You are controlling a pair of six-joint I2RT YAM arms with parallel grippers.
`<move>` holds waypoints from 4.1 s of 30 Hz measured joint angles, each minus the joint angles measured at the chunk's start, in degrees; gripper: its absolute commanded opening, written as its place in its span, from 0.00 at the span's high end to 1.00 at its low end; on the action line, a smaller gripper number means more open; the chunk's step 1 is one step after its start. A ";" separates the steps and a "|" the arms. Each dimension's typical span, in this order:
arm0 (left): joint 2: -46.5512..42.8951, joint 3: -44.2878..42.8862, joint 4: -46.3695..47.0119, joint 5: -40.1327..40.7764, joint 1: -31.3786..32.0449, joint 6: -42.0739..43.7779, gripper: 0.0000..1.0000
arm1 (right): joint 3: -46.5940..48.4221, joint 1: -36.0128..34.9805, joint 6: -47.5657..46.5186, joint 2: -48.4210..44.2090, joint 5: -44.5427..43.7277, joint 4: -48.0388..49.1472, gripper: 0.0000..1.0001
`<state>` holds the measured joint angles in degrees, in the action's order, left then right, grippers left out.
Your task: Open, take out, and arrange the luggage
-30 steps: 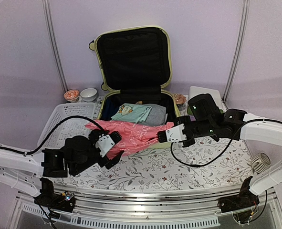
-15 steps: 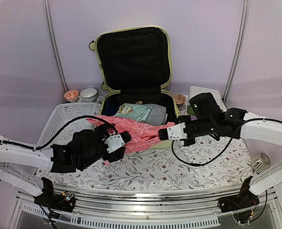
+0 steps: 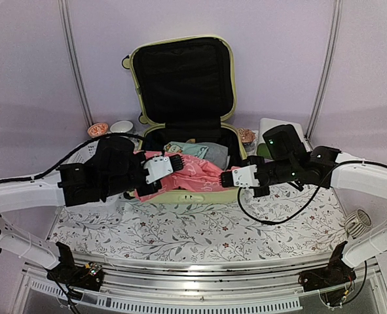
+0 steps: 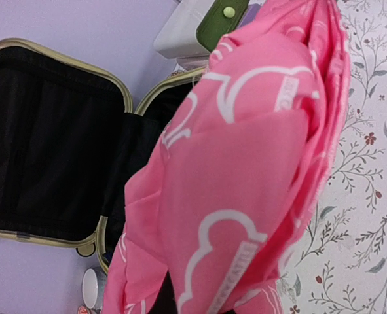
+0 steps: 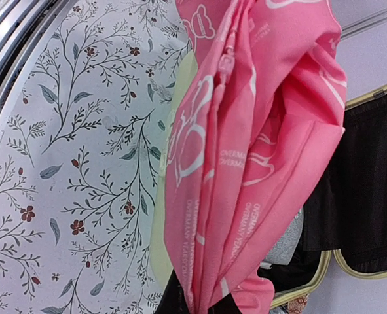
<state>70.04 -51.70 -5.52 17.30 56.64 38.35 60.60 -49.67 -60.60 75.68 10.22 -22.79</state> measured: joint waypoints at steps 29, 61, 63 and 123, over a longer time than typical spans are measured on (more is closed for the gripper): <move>2.67 -19.71 2.16 -1.07 -9.90 13.75 1.00 | 21.07 4.07 1.62 5.57 -14.27 12.02 0.98; 7.23 -6.40 4.92 -1.90 -9.51 6.71 1.00 | 2.16 5.33 1.14 6.19 -14.12 20.31 0.98; 8.76 -5.20 1.60 -2.29 -7.91 4.66 0.99 | -1.03 5.31 1.57 6.19 -12.85 18.14 0.98; 12.22 4.94 -39.80 -5.95 -28.24 -97.74 1.00 | -3.04 5.49 12.48 2.78 -4.44 10.16 0.98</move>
<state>82.26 -46.76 -45.32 11.35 28.40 -59.40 57.56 -44.18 -48.12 78.46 5.78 -12.62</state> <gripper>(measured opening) 0.006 0.056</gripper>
